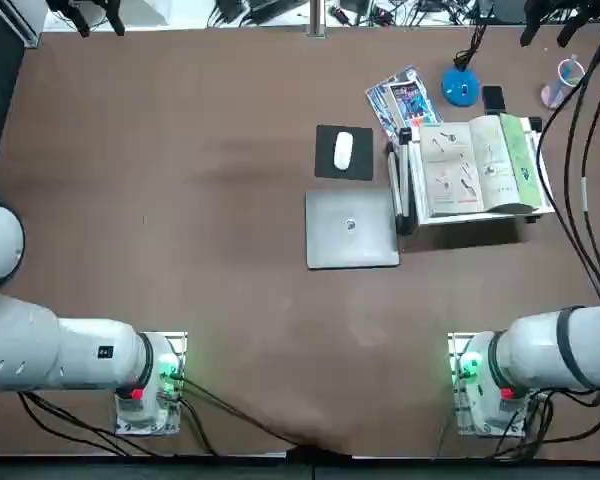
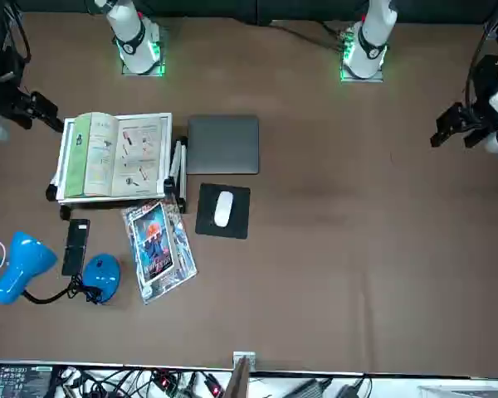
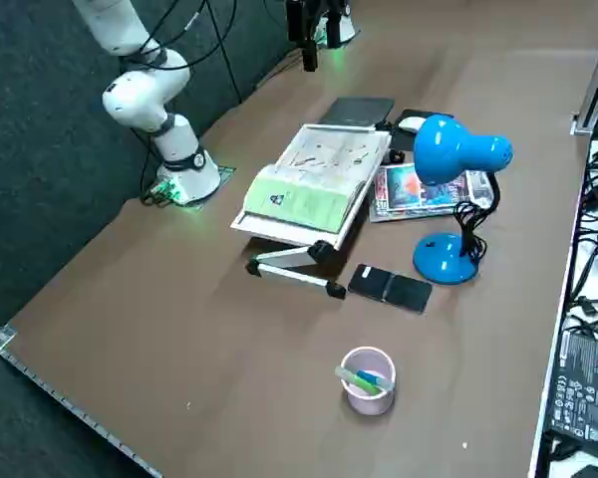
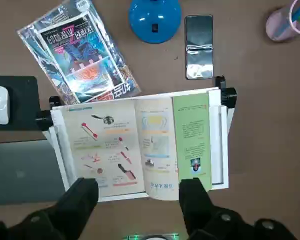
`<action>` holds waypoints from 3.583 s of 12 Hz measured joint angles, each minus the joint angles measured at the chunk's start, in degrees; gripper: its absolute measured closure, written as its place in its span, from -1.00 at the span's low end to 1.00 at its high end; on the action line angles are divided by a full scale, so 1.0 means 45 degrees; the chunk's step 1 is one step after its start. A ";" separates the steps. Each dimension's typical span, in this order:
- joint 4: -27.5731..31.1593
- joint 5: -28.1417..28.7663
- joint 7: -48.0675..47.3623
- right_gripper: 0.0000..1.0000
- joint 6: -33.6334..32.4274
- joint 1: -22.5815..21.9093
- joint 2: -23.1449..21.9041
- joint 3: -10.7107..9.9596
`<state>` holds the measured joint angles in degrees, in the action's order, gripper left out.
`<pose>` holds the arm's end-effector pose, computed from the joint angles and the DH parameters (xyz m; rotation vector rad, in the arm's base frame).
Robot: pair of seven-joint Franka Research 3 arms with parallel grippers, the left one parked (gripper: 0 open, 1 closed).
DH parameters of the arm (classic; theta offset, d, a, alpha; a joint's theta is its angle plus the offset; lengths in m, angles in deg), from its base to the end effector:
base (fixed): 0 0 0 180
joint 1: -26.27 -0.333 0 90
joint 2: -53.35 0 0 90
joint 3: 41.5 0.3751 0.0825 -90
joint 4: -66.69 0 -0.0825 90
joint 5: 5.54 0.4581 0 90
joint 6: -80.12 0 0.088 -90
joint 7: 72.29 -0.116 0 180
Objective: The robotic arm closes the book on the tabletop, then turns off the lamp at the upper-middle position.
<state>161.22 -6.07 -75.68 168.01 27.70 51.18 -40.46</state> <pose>0.6080 -0.0050 0.6520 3.1256 -0.1032 -0.1216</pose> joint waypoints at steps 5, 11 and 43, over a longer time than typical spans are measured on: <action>0.0000 -0.0002 0.0000 -1.00 0.0097 0.0013 0.0036 -0.0022; 0.0000 -0.0007 0.0002 -1.00 0.0124 0.0020 0.0036 -0.0023; 0.0083 0.0999 0.1592 -1.00 -0.0918 0.2263 0.0034 -0.0157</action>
<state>161.59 -1.57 -68.52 163.88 37.88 51.33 -41.17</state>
